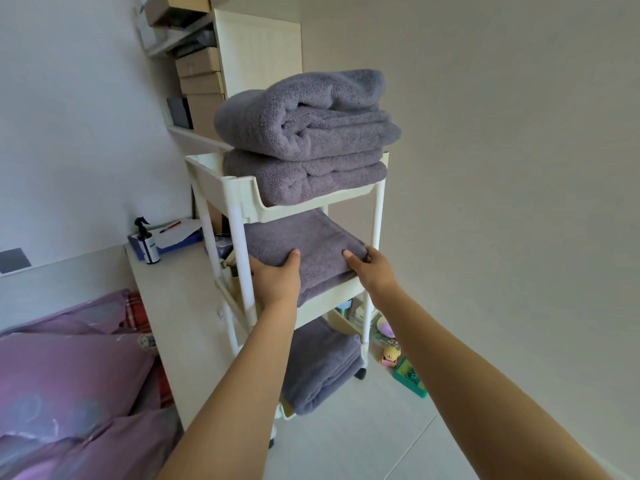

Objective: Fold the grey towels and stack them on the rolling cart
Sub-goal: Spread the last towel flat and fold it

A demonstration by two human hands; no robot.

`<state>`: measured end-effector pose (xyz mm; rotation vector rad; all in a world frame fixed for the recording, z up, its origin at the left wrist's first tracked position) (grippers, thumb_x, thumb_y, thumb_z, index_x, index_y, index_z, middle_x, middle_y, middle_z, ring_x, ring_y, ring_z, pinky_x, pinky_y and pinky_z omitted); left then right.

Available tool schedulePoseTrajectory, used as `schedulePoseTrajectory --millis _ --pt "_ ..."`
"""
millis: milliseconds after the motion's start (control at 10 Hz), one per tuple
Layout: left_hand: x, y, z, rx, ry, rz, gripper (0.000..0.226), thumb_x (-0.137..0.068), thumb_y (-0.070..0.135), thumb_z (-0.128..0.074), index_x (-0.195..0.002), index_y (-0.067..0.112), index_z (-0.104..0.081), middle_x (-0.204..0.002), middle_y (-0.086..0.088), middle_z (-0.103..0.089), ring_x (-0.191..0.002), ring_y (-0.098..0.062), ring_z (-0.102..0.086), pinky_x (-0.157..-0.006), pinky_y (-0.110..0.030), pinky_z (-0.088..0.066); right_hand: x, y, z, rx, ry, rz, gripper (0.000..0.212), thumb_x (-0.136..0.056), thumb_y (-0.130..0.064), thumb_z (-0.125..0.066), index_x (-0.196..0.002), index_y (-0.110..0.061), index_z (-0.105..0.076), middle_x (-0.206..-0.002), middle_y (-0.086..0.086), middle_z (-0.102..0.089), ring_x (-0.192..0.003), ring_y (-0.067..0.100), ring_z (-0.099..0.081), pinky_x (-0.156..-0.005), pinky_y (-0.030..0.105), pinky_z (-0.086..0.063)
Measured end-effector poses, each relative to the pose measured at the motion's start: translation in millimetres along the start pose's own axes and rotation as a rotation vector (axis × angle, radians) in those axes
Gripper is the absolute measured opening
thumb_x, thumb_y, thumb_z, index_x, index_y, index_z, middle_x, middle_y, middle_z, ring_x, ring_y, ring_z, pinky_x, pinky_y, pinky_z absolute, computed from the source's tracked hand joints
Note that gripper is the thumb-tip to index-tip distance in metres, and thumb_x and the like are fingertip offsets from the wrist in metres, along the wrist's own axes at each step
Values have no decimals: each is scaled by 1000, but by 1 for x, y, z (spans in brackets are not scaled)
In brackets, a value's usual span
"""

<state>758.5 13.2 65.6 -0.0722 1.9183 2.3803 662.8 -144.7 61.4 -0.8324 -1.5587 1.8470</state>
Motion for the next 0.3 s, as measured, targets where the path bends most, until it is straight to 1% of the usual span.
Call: schedulePoseTrajectory --millis 100,200,300 --pt "7 6 4 -117 -3 -43 100 -84 52 -60 -151 10 -1 -157 -16 -12 -142 -34 -18 -114 -44 -26 8 -5 0 92 32 0 47 -91 -30 -59 -132 -9 -48 -125 9 -58 -113 28 -55 -94 32 -43" --pt "25 11 4 -233 -21 -165 86 -91 47 -51 -151 7 -4 -158 -17 -4 -145 -33 -8 -117 -42 -14 18 -10 7 177 77 14 52 -92 -28 -57 -138 -8 -42 -130 12 -54 -117 29 -52 -92 30 -40" --pt "51 22 6 -302 -29 -295 78 -93 35 -49 -150 6 -5 -158 -18 1 -146 -30 0 -117 -41 -2 36 -12 20 189 92 -22 56 -90 -29 -59 -140 -12 -39 -133 13 -51 -116 30 -54 -96 33 -44"
Point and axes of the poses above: each hand's wrist, its own x-axis away from the middle knuckle, its own z-axis out of the back of the hand, y = z × x, the point moved 4 cm from there along -x, towards the middle knuckle
